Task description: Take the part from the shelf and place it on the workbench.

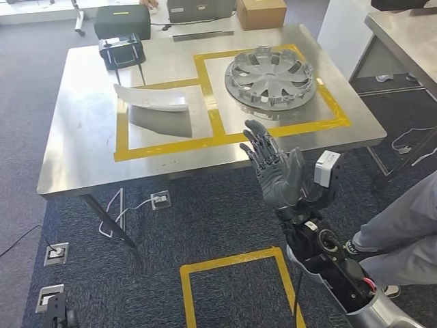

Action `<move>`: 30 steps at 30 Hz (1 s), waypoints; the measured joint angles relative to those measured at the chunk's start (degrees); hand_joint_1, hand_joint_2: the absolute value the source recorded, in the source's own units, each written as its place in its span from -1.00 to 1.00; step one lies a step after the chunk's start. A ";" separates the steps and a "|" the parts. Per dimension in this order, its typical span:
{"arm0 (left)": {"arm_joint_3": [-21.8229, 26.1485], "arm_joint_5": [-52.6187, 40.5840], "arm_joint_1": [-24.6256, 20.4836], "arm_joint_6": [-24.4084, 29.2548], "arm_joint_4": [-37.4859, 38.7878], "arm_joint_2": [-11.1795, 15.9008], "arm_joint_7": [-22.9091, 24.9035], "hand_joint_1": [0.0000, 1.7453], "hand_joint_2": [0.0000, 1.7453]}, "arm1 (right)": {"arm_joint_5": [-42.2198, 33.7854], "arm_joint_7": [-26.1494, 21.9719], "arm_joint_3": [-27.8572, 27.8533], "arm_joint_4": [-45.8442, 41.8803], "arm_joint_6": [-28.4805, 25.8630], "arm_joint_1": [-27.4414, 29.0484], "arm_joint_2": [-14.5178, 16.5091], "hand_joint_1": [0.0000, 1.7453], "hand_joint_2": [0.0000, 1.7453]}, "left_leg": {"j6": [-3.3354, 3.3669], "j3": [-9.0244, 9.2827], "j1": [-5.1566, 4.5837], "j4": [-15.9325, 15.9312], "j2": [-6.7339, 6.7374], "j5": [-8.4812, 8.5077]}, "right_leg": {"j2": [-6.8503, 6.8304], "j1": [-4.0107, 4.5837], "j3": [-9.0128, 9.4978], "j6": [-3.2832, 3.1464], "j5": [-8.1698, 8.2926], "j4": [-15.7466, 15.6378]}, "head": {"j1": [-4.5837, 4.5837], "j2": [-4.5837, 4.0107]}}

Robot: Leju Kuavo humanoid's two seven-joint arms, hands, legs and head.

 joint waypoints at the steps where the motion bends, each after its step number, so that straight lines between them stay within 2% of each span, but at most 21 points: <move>1: 0.00 0.02 -0.04 0.02 0.00 0.02 -0.01 -1.00 -1.00 | -0.02 -0.03 0.01 -0.01 0.05 -0.07 0.00 -1.00 -1.00 | -0.35 -0.40 -0.05 0.35 -0.03 0.20 | 0.10 0.07 1.33 -0.10 0.29 -2.55 | 0.05 0.00; 3: 0.00 0.10 -0.06 0.04 0.00 0.06 0.05 -1.00 -1.00 | -0.14 -0.08 0.06 0.01 0.16 -0.22 0.00 -1.00 -1.00 | -1.17 -1.00 -0.19 0.67 -0.09 0.82 | 0.29 0.39 1.74 -0.57 0.29 -3.78 | 0.04 0.00; 5: 0.00 0.30 -0.07 0.05 0.00 0.21 0.24 -1.00 -1.00 | -0.33 -0.12 0.18 0.10 0.23 -0.58 0.01 -1.00 -1.00 | -1.87 -1.64 -0.09 1.19 -0.15 0.46 | 0.14 0.22 0.99 -1.49 0.88 -3.77 | -0.11 0.00; 7: 0.00 0.52 -0.19 0.05 0.00 0.41 0.49 -1.00 -1.00 | -0.51 -0.19 0.33 0.29 0.29 -1.29 0.03 -1.00 -1.00 | -2.45 -3.52 0.11 5.25 -0.19 -3.39 | -0.09 0.05 -0.17 -2.71 1.87 -3.87 | -0.52 0.00; 9: 0.00 0.64 -0.27 0.04 0.00 0.54 0.68 -1.00 -1.00 | -0.62 -0.31 0.42 0.61 0.31 -1.98 0.06 -1.00 -1.00 | -2.85 -6.24 0.23 13.26 -0.20 -8.87 | -0.24 0.26 -1.63 -3.34 2.93 -3.82 | -0.91 0.00; 10: 0.00 0.66 -0.27 0.03 0.00 0.60 0.77 -1.00 -1.00 | -0.66 -0.39 0.45 0.82 0.31 -2.24 0.08 -1.00 -1.00 | -2.96 -7.13 0.24 16.82 -0.20 -10.29 | -0.30 0.37 -2.39 -3.43 3.49 -3.79 | -0.95 0.00; 11: 0.00 0.68 -0.28 0.03 0.00 0.63 0.86 -1.00 -1.00 | -0.70 -0.50 0.48 1.04 0.31 -2.48 0.13 -1.00 -1.00 | -2.96 -7.24 0.23 18.86 -0.20 -10.37 | -0.34 0.47 -3.15 -3.45 4.05 -3.74 | -0.98 0.00; 13: 0.00 0.70 -0.38 0.03 0.00 0.64 0.99 -1.00 -1.00 | -0.76 -0.83 0.57 1.48 0.32 -3.00 0.34 -1.00 -1.00 | -2.62 -4.52 0.20 16.80 -0.21 -7.32 | -0.35 0.66 -4.56 -3.39 5.10 -3.61 | -0.98 0.00; 15: 0.00 0.80 -0.73 0.04 0.00 0.74 1.08 -1.00 -1.00 | -0.73 -1.35 0.71 1.93 0.44 -3.68 0.69 -1.00 -1.00 | -1.84 1.26 -0.04 8.37 -0.24 -4.85 | -0.33 0.85 -5.61 -3.15 6.09 -3.50 | -0.98 0.00; 17: 0.00 0.98 -1.12 0.05 0.00 0.90 1.11 -1.00 -1.00 | -0.67 -1.78 0.81 2.47 0.69 -4.47 0.99 -1.00 -1.00 | -1.28 5.45 -0.45 1.31 -0.28 -4.82 | -0.40 0.89 -6.11 -2.62 7.22 -3.67 | -0.87 0.00; 18: 0.00 1.08 -1.23 0.05 0.00 0.95 1.11 -1.00 -1.00 | -0.62 -1.93 0.86 2.78 0.85 -4.81 1.12 -1.00 -1.00 | -1.10 6.07 -0.70 -0.21 -0.31 -4.95 | -0.45 0.82 -6.24 -2.26 7.82 -3.88 | -0.85 0.00; 20: 0.00 1.27 -1.23 0.04 0.00 0.98 1.11 -1.00 -1.00 | -0.49 -2.22 0.92 3.44 1.25 -5.18 1.32 -1.00 -1.00 | -0.54 5.44 -0.73 -0.72 -0.25 -3.94 | -0.40 0.65 -6.56 -1.55 8.40 -4.15 | -0.87 0.00; 21: 0.00 1.30 -1.20 0.04 0.00 0.98 1.11 -1.00 -1.00 | -0.43 -2.33 0.95 3.71 1.44 -5.25 1.39 -1.00 -1.00 | -0.11 4.93 -0.62 -0.92 -0.15 -3.30 | -0.33 0.62 -7.10 -1.28 7.13 -3.25 | -0.88 0.00; 22: 0.00 1.30 -1.18 0.03 0.00 0.96 1.11 -1.00 -1.00 | -0.38 -2.41 0.96 3.96 1.61 -5.27 1.44 -1.00 -1.00 | 0.34 4.26 -0.46 -1.07 -0.05 -2.56 | -0.25 0.60 -7.86 -1.08 4.65 -1.12 | -0.81 0.00; 24: 0.00 1.31 -1.17 0.01 0.00 0.93 1.13 -1.00 -1.00 | -0.35 -2.51 0.98 4.49 1.99 -5.31 1.52 -1.00 -1.00 | 0.84 2.65 -0.42 -1.07 0.02 -1.15 | -0.20 0.51 -9.69 -0.85 -2.07 6.39 | -0.61 0.00; 25: 0.00 1.36 -1.14 -0.02 0.00 0.93 1.14 -1.00 -1.00 | -0.35 -2.54 0.97 4.79 2.21 -5.31 1.54 -1.00 -1.00 | 0.85 1.72 -0.47 -1.00 0.02 -0.46 | -0.20 0.48 -10.24 -0.73 -4.14 10.41 | -0.54 0.00; 26: 0.00 1.46 -1.10 -0.04 0.00 0.93 1.17 -1.00 -1.00 | -0.35 -2.57 0.97 5.11 2.46 -5.31 1.57 -1.00 -1.00 | 0.76 0.74 -0.51 -0.88 0.01 0.23 | -0.19 0.49 -10.25 -0.65 -4.61 13.27 | -0.50 0.00; 27: 0.00 1.62 -1.06 -0.06 0.00 0.94 1.19 -1.00 -1.00 | -0.35 -2.60 0.96 5.41 2.71 -5.32 1.61 -1.00 -1.00 | 0.66 -0.29 -0.53 -0.70 0.01 0.90 | -0.19 0.49 -9.53 -0.62 -3.61 14.46 | -0.45 0.00; 28: 0.00 1.88 -1.01 -0.05 0.00 0.95 1.21 -1.00 -1.00 | -0.35 -2.64 0.96 5.69 3.01 -5.35 1.65 -1.00 -1.00 | 0.52 -1.36 -0.54 -0.45 0.01 1.53 | -0.19 0.49 -7.86 -0.65 -1.70 13.62 | -0.42 0.00; 29: 0.00 2.18 -0.98 -0.05 0.00 0.96 1.22 -1.00 -1.00 | -0.37 -2.71 0.96 5.93 3.34 -5.44 1.71 -1.00 -1.00 | 0.35 -2.35 -0.54 -0.16 0.01 2.12 | -0.19 0.49 -5.25 -0.77 0.17 10.77 | -0.36 0.00; 30: 0.00 2.48 -0.95 -0.04 0.00 0.97 1.21 -1.00 -1.00 | -0.40 -2.79 0.96 6.15 3.66 -5.59 1.77 -1.00 -1.00 | 0.12 -3.23 -0.58 0.13 0.00 2.66 | -0.19 0.55 -2.13 -0.93 0.68 6.54 | -0.26 0.00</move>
